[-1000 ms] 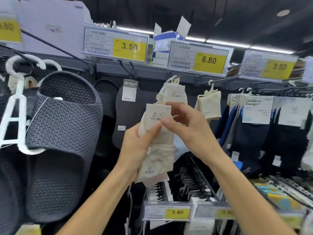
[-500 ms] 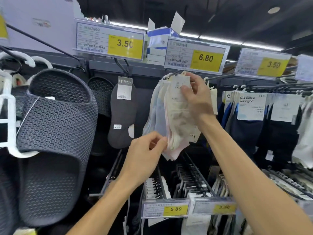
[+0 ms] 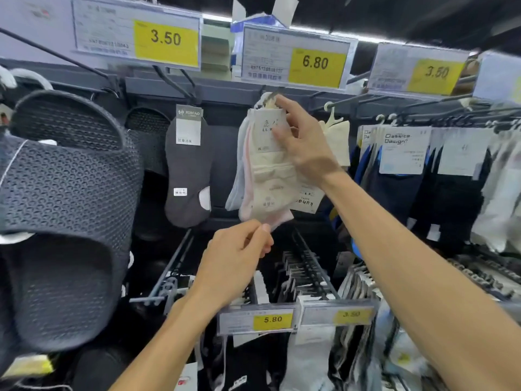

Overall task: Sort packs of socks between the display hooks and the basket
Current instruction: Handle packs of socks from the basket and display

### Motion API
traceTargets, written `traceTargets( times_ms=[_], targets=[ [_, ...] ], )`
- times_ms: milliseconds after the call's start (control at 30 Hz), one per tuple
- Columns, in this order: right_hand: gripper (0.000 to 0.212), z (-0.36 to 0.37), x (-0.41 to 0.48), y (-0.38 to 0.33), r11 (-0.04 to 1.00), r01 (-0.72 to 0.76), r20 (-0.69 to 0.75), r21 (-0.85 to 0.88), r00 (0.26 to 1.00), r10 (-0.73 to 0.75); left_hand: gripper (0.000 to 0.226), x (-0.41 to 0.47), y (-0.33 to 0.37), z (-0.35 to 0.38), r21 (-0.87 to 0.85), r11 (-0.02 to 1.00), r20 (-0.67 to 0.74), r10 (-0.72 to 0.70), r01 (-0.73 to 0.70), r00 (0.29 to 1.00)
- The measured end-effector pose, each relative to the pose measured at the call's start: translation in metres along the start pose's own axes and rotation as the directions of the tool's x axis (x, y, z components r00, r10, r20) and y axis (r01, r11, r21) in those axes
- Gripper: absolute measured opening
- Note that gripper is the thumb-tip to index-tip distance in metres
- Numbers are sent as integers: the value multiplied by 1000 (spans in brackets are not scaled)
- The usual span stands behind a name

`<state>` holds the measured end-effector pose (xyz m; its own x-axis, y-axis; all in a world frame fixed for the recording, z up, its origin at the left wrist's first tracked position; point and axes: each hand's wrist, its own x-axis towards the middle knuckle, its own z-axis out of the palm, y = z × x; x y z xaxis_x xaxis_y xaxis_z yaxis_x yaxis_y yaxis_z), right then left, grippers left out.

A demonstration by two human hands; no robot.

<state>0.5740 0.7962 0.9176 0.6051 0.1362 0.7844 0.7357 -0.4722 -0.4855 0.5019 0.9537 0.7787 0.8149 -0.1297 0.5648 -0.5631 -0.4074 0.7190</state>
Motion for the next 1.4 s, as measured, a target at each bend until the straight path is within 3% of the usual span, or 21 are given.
traceTargets(
  times_ms=[133,233,300,367,467,533,567,633,700,733,800,867,933,1100,1300,1400],
  targets=[
    [64,-13,-29,-11,991,-115,-2,-69,993,115,36,-8,25,13,48,997,-112,72,-67,991],
    [51,-42,-99,-21,991,-68,-85,-117,995,58,31,-23,57,42,28,963,-275,267,-270,924],
    [38,-71,-166,-26,996,-8,-108,-90,994,-1,30,-41,81,75,0,918,-293,378,-396,878],
    [28,-104,-240,-21,998,-38,-128,-47,991,32,28,-66,102,123,-44,883,-206,449,-467,869],
    [23,-153,-374,8,938,-347,-155,6,926,344,24,-124,111,218,-103,917,118,397,-386,910],
    [24,-182,-485,34,751,-660,-122,-19,747,653,26,-176,98,291,-54,969,425,241,-242,872],
    [24,-196,-546,45,599,-801,-110,-14,597,795,26,-207,87,328,-1,982,583,153,-188,798],
    [22,-225,-666,50,254,-965,-72,65,249,966,22,-278,60,395,120,986,822,-31,-120,568],
    [25,-250,-772,36,-39,-998,-44,-50,-37,998,20,-353,37,446,234,972,923,-213,-27,319],
    [27,-260,-815,23,-135,-985,-41,-103,-132,990,19,-388,27,463,298,955,936,-294,10,193],
    [30,-279,-881,-5,-275,-953,-58,-131,-269,961,21,-448,12,487,409,911,912,-409,45,-18],
    [29,-293,-925,-30,-407,-910,-81,-82,-401,912,24,-492,3,504,414,906,893,-423,-91,-150],
    [27,-304,-958,-48,-507,-862,-112,19,-505,856,16,-516,7,523,373,903,891,-413,-215,-190],
    [24,-325,-1010,-51,-643,-735,-122,213,-673,729,13,-524,57,603,270,930,913,-330,-251,-241],
    [22,-389,-1043,20,-696,-646,-87,315,-749,656,15,-523,91,745,215,934,874,-314,-286,-370],
    [21,-433,-1052,66,-708,-606,-101,363,-781,617,15,-516,104,821,184,924,859,-317,-335,-403]
  ],
)
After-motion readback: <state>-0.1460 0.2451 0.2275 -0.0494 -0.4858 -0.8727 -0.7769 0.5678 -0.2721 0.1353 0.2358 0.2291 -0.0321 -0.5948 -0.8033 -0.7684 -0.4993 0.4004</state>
